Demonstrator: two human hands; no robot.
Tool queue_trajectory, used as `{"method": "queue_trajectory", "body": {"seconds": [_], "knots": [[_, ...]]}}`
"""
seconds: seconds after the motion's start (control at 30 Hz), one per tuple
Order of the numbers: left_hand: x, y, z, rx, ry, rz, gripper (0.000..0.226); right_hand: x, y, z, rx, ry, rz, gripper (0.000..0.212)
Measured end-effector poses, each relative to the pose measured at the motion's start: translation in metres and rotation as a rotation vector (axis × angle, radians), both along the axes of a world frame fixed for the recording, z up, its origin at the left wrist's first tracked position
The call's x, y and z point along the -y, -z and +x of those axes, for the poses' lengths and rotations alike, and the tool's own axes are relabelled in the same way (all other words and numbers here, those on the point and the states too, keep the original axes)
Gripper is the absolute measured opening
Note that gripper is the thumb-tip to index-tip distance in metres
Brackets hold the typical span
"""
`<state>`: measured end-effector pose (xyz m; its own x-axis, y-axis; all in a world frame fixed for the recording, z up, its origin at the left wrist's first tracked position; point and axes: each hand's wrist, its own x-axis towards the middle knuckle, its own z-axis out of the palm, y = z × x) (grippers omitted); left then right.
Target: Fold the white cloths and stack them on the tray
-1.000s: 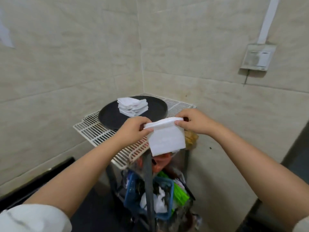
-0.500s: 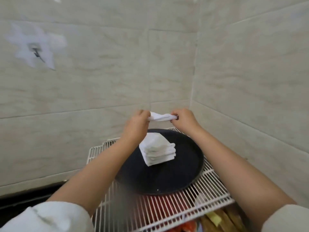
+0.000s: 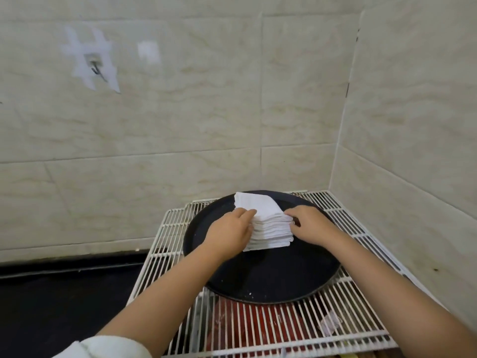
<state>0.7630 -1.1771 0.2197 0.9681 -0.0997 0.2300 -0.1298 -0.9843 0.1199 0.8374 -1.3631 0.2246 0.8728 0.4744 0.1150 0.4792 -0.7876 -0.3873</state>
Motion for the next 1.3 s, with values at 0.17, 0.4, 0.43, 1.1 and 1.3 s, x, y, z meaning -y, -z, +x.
{"method": "queue_trajectory", "body": {"seconds": [0.17,0.4,0.43,1.1,1.3], "knots": [[-0.024,-0.017,-0.037,0.027,-0.094,0.092,0.046,-0.025,-0.029,-0.037,0.061,-0.026,-0.099,0.037],[-0.121,-0.077,-0.161,0.093,-0.374,0.204,0.041,-0.164,-0.075,-0.152,0.234,-0.262,-0.067,0.04],[-0.14,-0.081,-0.187,0.099,-0.423,0.207,0.041,-0.188,-0.081,-0.173,0.26,-0.302,-0.064,0.04],[-0.463,-0.037,-0.728,-0.077,-1.568,0.106,0.042,-0.654,-0.051,-0.612,0.324,-1.255,-0.009,0.046],[-0.575,-0.025,-0.802,-0.164,-1.739,0.127,0.045,-0.8,-0.025,-0.683,0.257,-1.396,-0.05,0.048]]}}
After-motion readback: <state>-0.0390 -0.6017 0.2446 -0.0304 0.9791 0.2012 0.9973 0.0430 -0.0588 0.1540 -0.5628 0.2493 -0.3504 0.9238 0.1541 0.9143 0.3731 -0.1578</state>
